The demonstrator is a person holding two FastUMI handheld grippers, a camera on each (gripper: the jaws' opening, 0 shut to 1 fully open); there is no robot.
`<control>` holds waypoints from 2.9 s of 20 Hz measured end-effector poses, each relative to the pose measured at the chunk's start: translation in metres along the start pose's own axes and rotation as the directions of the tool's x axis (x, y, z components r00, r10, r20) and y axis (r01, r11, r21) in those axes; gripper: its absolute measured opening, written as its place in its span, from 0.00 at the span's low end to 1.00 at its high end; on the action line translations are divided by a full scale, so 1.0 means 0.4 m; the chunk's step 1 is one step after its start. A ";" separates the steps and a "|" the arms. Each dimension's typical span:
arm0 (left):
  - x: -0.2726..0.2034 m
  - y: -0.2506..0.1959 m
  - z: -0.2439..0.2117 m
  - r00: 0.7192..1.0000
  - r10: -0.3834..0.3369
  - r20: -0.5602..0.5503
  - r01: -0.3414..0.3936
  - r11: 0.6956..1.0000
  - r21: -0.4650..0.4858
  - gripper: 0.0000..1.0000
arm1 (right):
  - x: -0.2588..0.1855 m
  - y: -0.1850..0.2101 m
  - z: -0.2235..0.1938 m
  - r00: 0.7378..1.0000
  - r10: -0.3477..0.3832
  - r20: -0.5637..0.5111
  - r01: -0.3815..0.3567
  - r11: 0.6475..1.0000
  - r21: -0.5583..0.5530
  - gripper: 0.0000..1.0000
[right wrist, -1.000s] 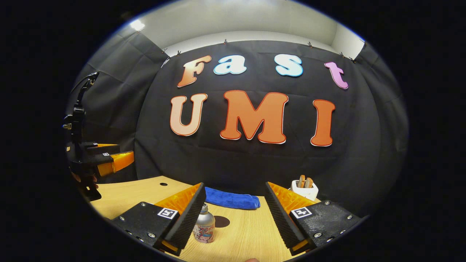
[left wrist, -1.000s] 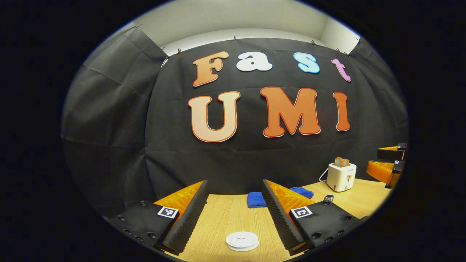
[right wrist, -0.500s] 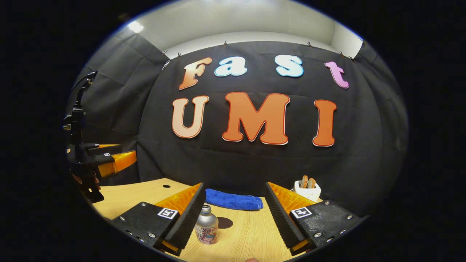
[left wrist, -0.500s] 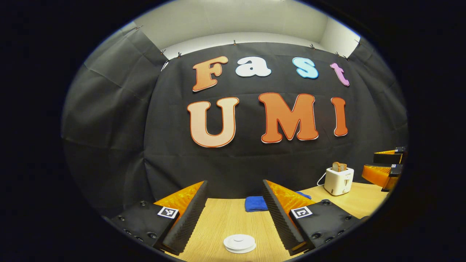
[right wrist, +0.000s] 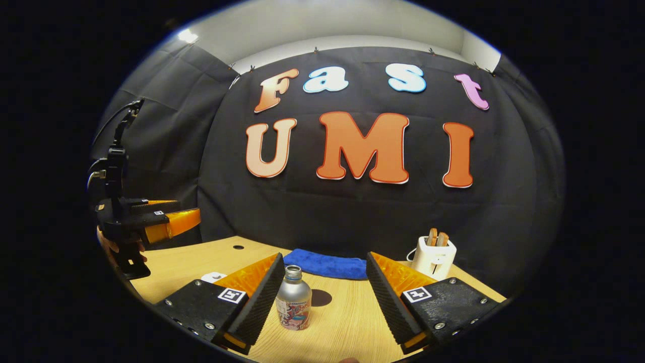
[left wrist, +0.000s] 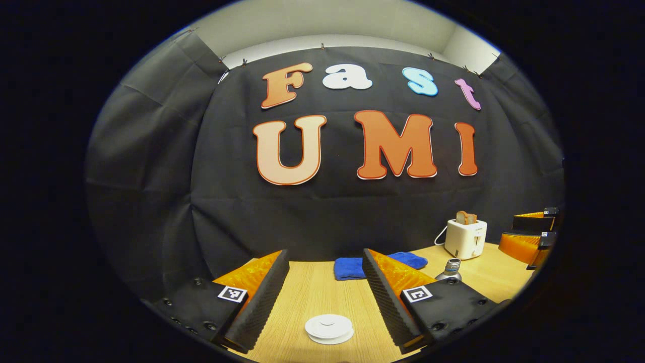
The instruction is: Open the teacup lid with one hand, grasp the water bottle and pour water into the teacup with the other hand; after pouring, place the water bottle on the coaster and then close the teacup lid.
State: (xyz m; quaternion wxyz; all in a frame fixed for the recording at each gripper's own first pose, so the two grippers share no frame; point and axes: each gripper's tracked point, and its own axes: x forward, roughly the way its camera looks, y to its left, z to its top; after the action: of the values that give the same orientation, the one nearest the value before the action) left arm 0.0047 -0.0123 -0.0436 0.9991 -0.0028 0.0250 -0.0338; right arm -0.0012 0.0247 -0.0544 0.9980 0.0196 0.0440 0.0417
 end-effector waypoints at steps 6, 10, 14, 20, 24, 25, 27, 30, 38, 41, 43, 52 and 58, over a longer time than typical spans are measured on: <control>0.021 -0.011 -0.097 0.998 -0.032 -0.057 0.032 0.999 0.002 0.97 | 0.024 0.039 -0.083 0.997 0.037 -0.066 -0.037 0.999 0.007 0.98; 0.039 0.002 -0.166 0.994 -0.032 -0.107 0.030 0.999 -0.015 0.99 | 0.042 0.054 -0.136 0.993 0.051 -0.108 -0.051 0.999 0.002 0.98; 0.065 0.013 -0.248 0.984 -0.028 -0.174 0.027 1.000 -0.010 0.96 | 0.066 0.068 -0.196 0.985 0.061 -0.161 -0.061 0.998 0.003 0.98; 0.083 0.009 -0.373 0.953 -0.053 -0.298 0.054 0.999 -0.005 0.97 | 0.103 0.082 -0.267 0.968 0.079 -0.239 -0.076 0.997 0.021 0.98; 0.099 0.005 -0.426 0.934 -0.062 -0.351 0.066 0.998 0.001 0.92 | 0.126 0.089 -0.302 0.957 0.094 -0.273 -0.088 0.996 0.034 0.98; 0.105 0.003 -0.441 0.930 -0.065 -0.362 0.070 0.998 0.002 0.80 | 0.129 0.092 -0.312 0.954 0.101 -0.281 -0.093 0.995 0.040 0.98; 0.110 0.008 -0.472 0.917 -0.061 -0.395 0.071 0.997 0.010 0.81 | 0.136 0.099 -0.326 0.949 0.110 -0.297 -0.101 0.994 0.045 0.98; 0.119 0.002 -0.479 0.913 -0.069 -0.402 0.081 0.997 0.013 0.75 | 0.142 0.106 -0.339 0.942 0.119 -0.314 -0.109 0.993 0.051 0.98; 0.135 -0.002 -0.472 0.915 -0.064 -0.398 0.084 0.996 0.033 0.34 | 0.149 0.096 -0.348 0.937 0.123 -0.328 -0.108 0.992 0.066 0.98; 0.142 -0.002 -0.470 0.922 -0.064 -0.383 0.077 0.997 0.019 0.28 | 0.152 0.098 -0.349 0.935 0.126 -0.331 -0.111 0.992 0.064 0.98; 0.140 0.004 -0.458 0.928 -0.059 -0.367 0.069 0.998 0.013 0.30 | 0.155 0.101 -0.353 0.933 0.125 -0.338 -0.112 0.992 0.057 0.97; 0.108 0.063 -0.355 0.966 0.000 -0.260 0.007 1.000 0.025 0.30 | 0.170 0.130 -0.395 0.896 0.138 -0.422 -0.099 0.989 0.114 0.93; 0.061 0.141 -0.342 0.969 0.048 -0.243 -0.043 0.999 0.026 0.30 | 0.168 0.145 -0.361 0.886 0.131 -0.446 -0.120 0.991 0.052 0.80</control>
State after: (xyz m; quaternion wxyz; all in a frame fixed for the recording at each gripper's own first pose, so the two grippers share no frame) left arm 0.0258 0.0419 -0.1820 0.9890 0.0122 0.1469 -0.0110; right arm 0.0480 0.0932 -0.2015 0.9559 0.0238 0.2718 0.1089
